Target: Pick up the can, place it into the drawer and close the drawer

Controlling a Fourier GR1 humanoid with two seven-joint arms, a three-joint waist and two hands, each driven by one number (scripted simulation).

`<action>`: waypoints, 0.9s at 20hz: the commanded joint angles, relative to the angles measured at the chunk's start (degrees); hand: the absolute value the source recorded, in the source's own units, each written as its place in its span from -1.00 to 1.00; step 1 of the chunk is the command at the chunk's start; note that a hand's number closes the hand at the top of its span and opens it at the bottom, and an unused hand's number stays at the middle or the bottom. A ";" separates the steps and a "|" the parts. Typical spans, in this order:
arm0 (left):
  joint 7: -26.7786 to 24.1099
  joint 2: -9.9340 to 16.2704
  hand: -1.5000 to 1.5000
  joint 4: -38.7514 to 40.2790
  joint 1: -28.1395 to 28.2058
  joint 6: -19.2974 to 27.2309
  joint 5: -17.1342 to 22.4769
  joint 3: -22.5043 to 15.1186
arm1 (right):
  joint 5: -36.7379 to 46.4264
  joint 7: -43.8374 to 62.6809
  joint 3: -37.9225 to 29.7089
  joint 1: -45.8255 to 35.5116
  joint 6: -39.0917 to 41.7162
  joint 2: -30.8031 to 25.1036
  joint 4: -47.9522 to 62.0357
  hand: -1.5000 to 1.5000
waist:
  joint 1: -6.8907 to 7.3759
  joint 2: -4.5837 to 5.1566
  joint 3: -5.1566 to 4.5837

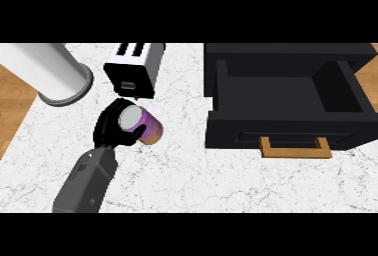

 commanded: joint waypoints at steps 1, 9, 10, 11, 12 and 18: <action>6.33 -2.30 1.00 -11.80 -0.96 6.82 0.65 -1.59 | -1.29 0.82 0.07 3.20 0.52 0.94 -3.03 -1.00 | -0.06 -0.18 0.02; 25.27 -2.93 1.00 -36.09 1.76 17.06 1.30 -10.12 | -1.79 0.49 -1.31 0.65 2.02 -0.51 1.23 -1.00 | -0.47 0.25 -0.03; 24.73 -2.93 1.00 -37.25 0.99 22.05 3.52 -15.40 | -1.54 1.24 -1.19 -1.47 -0.29 -1.04 1.10 -1.00 | -0.66 0.28 -0.05; 27.97 -2.94 1.00 -41.28 2.83 20.86 1.66 -13.11 | -2.04 1.47 -1.72 0.30 0.64 0.15 -1.60 -1.00 | -0.69 0.34 -0.07; 28.33 -2.94 1.00 -39.91 -0.71 25.94 2.91 -17.01 | 0.42 -0.70 0.36 1.00 1.32 0.93 -0.12 -1.00 | -1.18 0.37 -0.05; 33.99 -1.64 1.00 -41.85 -6.09 28.68 -0.83 -16.60 | 1.53 1.07 1.57 0.24 -0.37 0.95 -2.54 -1.00 | -1.46 0.63 -0.09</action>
